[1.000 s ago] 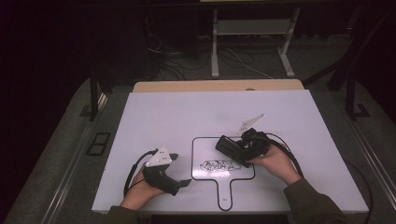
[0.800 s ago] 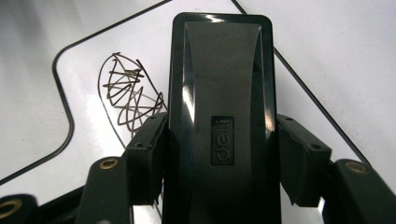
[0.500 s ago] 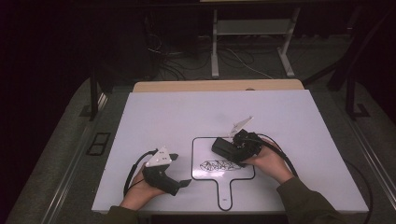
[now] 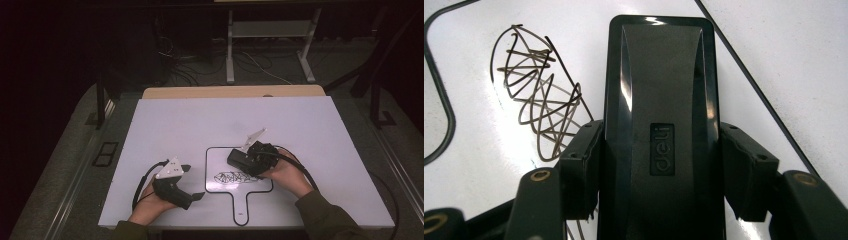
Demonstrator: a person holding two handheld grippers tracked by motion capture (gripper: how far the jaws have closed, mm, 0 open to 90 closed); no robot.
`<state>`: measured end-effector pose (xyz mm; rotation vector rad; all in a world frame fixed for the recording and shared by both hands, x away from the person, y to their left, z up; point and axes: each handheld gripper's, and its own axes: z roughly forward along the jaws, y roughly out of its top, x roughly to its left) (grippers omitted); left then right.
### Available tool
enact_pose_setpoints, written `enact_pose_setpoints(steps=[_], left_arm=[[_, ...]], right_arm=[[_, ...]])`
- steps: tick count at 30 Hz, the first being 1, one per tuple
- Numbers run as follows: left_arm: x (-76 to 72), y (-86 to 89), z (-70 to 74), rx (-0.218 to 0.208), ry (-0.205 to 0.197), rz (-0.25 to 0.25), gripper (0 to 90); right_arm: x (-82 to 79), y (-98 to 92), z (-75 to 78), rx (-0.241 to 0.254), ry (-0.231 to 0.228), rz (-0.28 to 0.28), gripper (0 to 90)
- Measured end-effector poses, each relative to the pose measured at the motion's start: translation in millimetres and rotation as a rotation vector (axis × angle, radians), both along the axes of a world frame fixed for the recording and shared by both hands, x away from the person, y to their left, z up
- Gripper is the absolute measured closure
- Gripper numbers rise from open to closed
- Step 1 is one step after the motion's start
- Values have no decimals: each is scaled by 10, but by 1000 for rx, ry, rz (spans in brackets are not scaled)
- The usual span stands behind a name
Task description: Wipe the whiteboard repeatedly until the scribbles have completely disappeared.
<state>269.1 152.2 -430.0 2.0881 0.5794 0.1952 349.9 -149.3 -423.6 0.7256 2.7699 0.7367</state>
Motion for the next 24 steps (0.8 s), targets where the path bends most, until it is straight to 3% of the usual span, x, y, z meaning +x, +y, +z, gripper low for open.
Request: enact_pose_setpoints(steps=[8,24], left_arm=[[1,-1,-1,2,0,0,0],[1,1,-1,6,0,-2,0]], right_arm=[[-14,11,1,8,10,0,389],[-189,192,13,-5,6,65,389]])
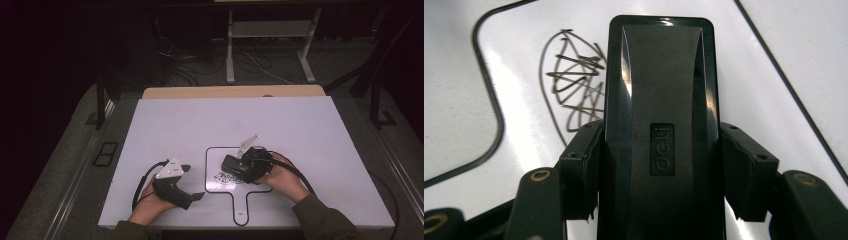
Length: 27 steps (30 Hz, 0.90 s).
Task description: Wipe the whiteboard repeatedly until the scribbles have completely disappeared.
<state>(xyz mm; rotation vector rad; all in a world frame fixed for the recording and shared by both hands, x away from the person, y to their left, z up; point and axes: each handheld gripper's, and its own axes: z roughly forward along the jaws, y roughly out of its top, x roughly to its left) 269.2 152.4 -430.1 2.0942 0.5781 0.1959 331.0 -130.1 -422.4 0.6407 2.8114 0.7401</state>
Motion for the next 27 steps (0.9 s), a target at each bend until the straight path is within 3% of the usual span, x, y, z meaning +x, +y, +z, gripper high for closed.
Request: enact_pose_setpoints(steps=[8,18,27], left_arm=[[-2,2,2,-1,-1,1,0],[-3,0,1,10,-2,-2,0],[-3,-4,-1,9,-3,-4,0]], right_arm=[[-21,17,1,-6,-6,13,389],[121,-182,1,-16,-23,-65,389],[125,-205,2,-18,-22,-69,389]])
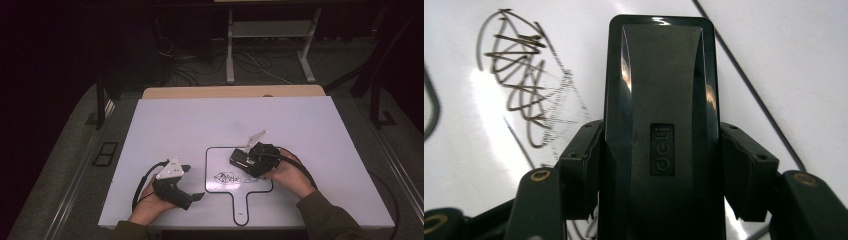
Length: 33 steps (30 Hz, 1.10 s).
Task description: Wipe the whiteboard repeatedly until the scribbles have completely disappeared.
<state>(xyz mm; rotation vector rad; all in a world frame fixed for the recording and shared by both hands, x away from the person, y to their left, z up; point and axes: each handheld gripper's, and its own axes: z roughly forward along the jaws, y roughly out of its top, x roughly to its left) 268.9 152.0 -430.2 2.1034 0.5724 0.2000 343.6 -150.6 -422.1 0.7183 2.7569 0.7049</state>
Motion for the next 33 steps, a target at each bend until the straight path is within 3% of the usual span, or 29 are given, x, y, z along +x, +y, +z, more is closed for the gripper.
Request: enact_pose_setpoints(steps=[12,25,30,33], left_arm=[[-3,1,1,1,0,-1,0],[-5,2,4,0,0,0,0],[-4,0,5,2,-2,-1,0],[-5,3,6,1,-1,0,0]], right_arm=[[-165,201,5,-8,-3,85,389],[25,-67,-2,-3,-4,-24,389],[-1,-61,0,-8,-10,-15,389],[-91,8,4,-13,-10,18,388]])
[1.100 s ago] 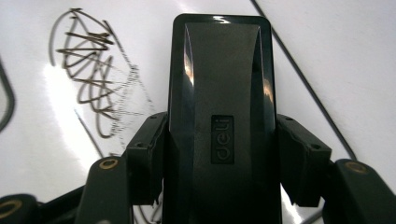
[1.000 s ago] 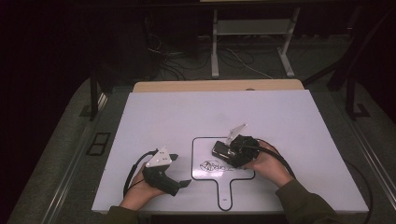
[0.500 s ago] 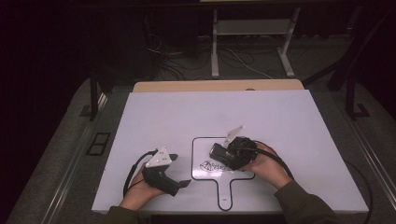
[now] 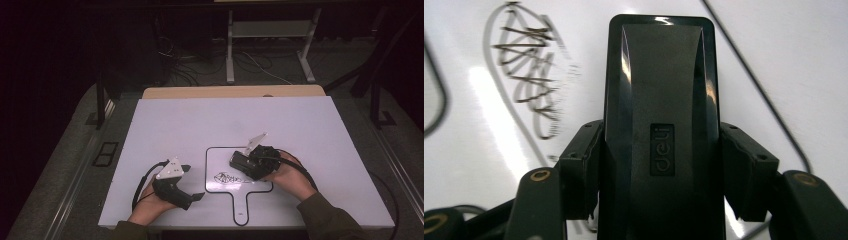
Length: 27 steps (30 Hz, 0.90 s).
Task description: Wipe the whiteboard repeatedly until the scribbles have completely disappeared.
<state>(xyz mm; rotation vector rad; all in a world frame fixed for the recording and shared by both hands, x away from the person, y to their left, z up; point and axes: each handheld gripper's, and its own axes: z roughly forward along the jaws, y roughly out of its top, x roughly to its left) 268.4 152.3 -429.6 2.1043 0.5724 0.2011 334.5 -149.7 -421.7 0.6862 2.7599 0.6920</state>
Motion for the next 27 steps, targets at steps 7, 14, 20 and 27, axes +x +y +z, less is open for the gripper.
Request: enact_pose_setpoints(steps=[7,14,20,27], left_arm=[[-3,0,2,0,-1,0,0],[-4,2,3,0,-2,-1,0],[-3,-1,1,0,0,0,0],[-1,-5,-2,1,0,-2,0]], right_arm=[[-156,110,4,1,12,62,389],[-122,61,7,-12,6,54,389],[1,-123,4,-9,2,-28,389],[19,-219,6,-15,-3,-54,389]])
